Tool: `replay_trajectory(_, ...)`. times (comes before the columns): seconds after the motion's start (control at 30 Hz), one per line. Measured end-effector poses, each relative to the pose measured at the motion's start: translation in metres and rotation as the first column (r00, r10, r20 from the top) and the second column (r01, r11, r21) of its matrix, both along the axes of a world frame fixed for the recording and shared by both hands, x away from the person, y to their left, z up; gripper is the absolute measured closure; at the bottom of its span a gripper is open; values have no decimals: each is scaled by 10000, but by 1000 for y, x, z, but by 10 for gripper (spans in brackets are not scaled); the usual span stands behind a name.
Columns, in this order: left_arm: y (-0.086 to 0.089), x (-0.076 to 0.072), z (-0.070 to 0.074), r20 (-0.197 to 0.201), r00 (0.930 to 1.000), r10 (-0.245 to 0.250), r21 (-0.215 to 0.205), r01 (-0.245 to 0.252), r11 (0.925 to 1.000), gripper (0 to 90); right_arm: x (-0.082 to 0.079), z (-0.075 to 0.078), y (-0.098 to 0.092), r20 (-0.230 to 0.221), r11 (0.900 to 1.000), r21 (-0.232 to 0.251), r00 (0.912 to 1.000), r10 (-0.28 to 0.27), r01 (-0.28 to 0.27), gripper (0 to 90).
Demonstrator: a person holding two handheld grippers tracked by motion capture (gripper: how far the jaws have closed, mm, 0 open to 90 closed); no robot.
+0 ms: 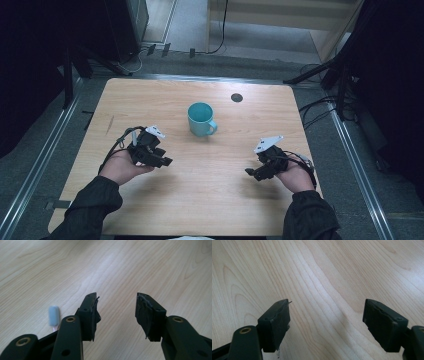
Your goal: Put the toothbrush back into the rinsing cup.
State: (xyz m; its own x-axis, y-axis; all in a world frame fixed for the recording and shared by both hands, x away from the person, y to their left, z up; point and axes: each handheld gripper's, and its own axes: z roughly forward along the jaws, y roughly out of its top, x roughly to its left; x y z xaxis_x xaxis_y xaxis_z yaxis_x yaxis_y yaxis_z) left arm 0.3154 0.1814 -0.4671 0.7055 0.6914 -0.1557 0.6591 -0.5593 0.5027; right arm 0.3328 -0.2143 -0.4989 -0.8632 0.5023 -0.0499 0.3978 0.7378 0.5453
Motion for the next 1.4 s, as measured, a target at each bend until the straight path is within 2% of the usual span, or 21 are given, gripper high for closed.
replay_trajectory(0.23,12,-1,2,-38,9999,133,-201,-134,9997,547,3,0,5,-60,9998,-57,9998,168,-168,217)
replay_trajectory(0.4,25,-3,4,-21,9996,265,-30,-265,9996,566,5,-1,8,-47,9997,-65,9997,242,-242,217)
replay_trajectory(0.73,46,-5,3,-271,9975,652,113,-649,9978,576,8,-1,13,-70,9993,-120,9993,367,-368,217)
replay_trajectory(0.9,55,-5,3,-483,9949,886,372,-869,9955,573,9,-1,15,-90,9989,-165,9990,437,-438,216)
replay_trajectory(1.07,60,-5,1,-666,9934,929,611,-889,9942,575,9,-2,16,-97,9989,-206,9991,424,-426,216)
replay_trajectory(1.1,61,-5,-1,-755,9926,954,897,-885,9920,575,9,-2,16,-109,9989,-200,9990,430,-432,216)
replay_trajectory(1.17,60,-5,-4,-836,9923,909,1189,-807,9896,563,9,-2,16,-95,9989,-205,9990,426,-427,216)
replay_trajectory(1.2,60,-5,-4,-836,9923,909,1189,-807,9896,562,9,-2,16,-95,9989,-205,9990,426,-427,216)
replay_trajectory(1.27,61,-5,-9,-1088,9886,1042,1452,-879,9855,563,9,-2,15,-98,9989,-248,9992,398,-401,216)
replay_trajectory(1.4,64,-4,-13,-1214,9860,1146,1733,-926,9805,575,9,-2,15,-103,9988,-270,9992,397,-399,216)
